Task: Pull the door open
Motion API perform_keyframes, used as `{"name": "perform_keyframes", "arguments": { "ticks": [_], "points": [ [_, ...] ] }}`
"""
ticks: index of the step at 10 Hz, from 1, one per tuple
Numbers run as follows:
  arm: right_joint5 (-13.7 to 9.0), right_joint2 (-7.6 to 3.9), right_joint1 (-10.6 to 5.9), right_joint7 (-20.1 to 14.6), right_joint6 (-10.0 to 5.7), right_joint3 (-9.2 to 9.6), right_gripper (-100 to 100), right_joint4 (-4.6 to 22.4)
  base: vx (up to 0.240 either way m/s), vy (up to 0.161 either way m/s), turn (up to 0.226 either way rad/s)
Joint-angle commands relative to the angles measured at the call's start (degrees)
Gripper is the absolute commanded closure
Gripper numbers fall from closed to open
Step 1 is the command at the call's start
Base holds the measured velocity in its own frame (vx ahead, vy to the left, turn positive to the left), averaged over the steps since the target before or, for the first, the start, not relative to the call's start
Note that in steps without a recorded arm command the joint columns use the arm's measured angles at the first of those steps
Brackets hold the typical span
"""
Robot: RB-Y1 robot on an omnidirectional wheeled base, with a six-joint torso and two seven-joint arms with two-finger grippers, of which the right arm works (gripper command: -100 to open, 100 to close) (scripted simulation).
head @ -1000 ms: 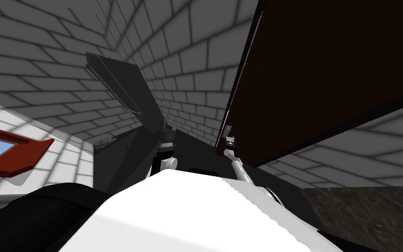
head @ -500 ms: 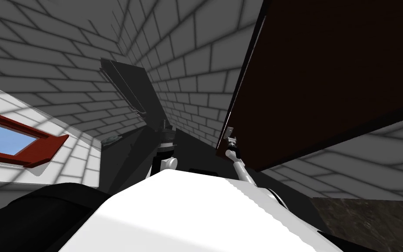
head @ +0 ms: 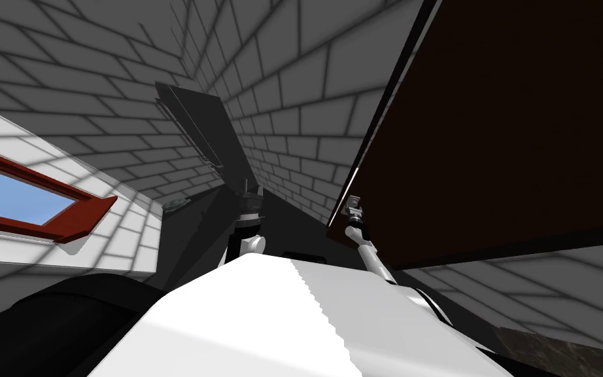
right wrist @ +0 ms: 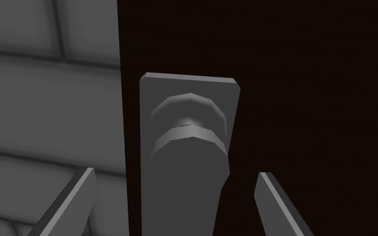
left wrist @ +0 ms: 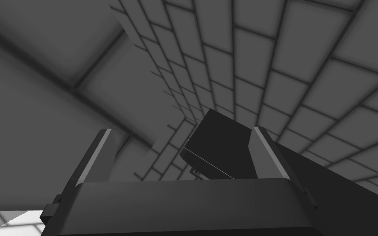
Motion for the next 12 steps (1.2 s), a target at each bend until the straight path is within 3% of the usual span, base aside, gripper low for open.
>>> {"name": "perform_keyframes", "arguments": {
  "ticks": [1, 2, 3, 4, 9, 12],
  "points": [
    [-0.47, -2.04, 0.69, -1.71, -0.14, -0.43, -100, 0.15, 0.150, 0.008, 0.133],
    [-0.67, -2.88, 0.93, -2.38, -0.24, -0.60, -100, 0.29, 0.147, -0.013, 0.103],
    [-0.47, -2.29, 0.04, -2.01, -0.50, -0.32, -100, 1.18, 0.061, -0.015, 0.022],
    [-0.47, -2.29, 0.04, -2.01, -0.50, -0.32, 100, 1.18, -0.009, 0.002, -0.027],
    [-0.47, -2.29, 0.04, -2.01, -0.50, -0.32, 100, 1.18, -0.010, 0.000, 0.000],
    [-0.37, -3.75, 0.88, -4.20, -0.21, 1.69, 100, 0.17, -0.200, -0.069, 0.143]
  ]
}}
